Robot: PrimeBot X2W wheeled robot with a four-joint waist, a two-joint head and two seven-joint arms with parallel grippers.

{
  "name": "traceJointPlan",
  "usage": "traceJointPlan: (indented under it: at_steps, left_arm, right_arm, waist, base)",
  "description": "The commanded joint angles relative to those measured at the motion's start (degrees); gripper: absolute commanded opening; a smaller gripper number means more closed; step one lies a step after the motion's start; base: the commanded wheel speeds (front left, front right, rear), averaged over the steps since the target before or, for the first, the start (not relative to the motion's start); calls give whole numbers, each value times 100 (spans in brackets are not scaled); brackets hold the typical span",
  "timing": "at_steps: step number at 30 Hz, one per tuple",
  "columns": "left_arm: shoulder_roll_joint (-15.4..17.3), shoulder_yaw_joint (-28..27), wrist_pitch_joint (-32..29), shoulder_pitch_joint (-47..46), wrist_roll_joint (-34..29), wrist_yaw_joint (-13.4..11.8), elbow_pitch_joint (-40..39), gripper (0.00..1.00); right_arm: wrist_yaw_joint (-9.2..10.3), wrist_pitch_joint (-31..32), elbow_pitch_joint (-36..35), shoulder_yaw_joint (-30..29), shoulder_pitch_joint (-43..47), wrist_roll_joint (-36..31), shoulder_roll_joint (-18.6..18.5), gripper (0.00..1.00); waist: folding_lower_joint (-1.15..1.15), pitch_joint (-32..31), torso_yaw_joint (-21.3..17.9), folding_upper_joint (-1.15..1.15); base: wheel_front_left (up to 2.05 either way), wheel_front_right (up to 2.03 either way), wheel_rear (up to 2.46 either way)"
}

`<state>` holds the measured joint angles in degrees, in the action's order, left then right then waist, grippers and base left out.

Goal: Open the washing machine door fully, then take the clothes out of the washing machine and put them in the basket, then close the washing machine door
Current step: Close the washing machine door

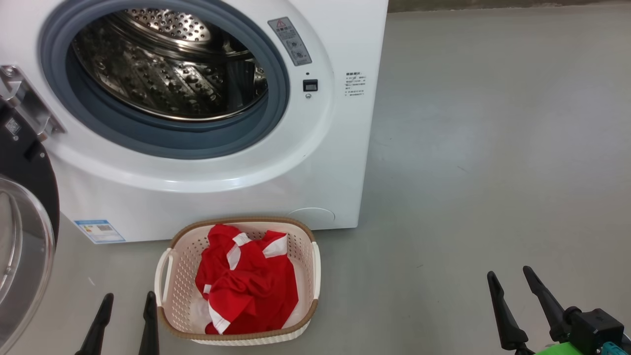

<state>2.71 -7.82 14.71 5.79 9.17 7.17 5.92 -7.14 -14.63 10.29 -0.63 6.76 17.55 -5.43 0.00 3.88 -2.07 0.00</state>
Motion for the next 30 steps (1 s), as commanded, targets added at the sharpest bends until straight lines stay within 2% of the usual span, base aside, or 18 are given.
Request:
traceJointPlan:
  at_steps: [1, 7, 14, 23, 30]
  left_arm:
    - [19, -195, 29, -186, 41, 32, -142, 100]
    - [18, -205, 29, -177, 59, 32, -109, 100]
    - [18, -248, 29, -167, 192, 24, 18, 100]
    - [17, -160, 29, -53, 403, -150, 158, 100]
    - [17, 3, 29, 39, 547, -305, 120, 100]
  right_arm:
    - [-35, -37, -140, 117, -200, -56, -91, 100]
    - [-35, -37, -128, 149, -198, -60, -85, 100]
    - [-35, -37, -115, 239, -224, -63, -140, 100]
    - [-35, -37, -50, 526, -366, -31, -269, 100]
    - [-35, -37, 28, 776, -511, 6, -322, 100]
  waist:
    - [0, -7, 16, 0]
    - [0, -41, 117, 0]
    - [0, -86, 440, 0]
    - [0, -147, 1012, 0]
    - [0, -198, 1609, 0]
  base:
    - [0, 0, 0]
    - [0, 0, 0]
    - [0, 0, 0]
    - [0, 0, 0]
    - [0, 0, 0]
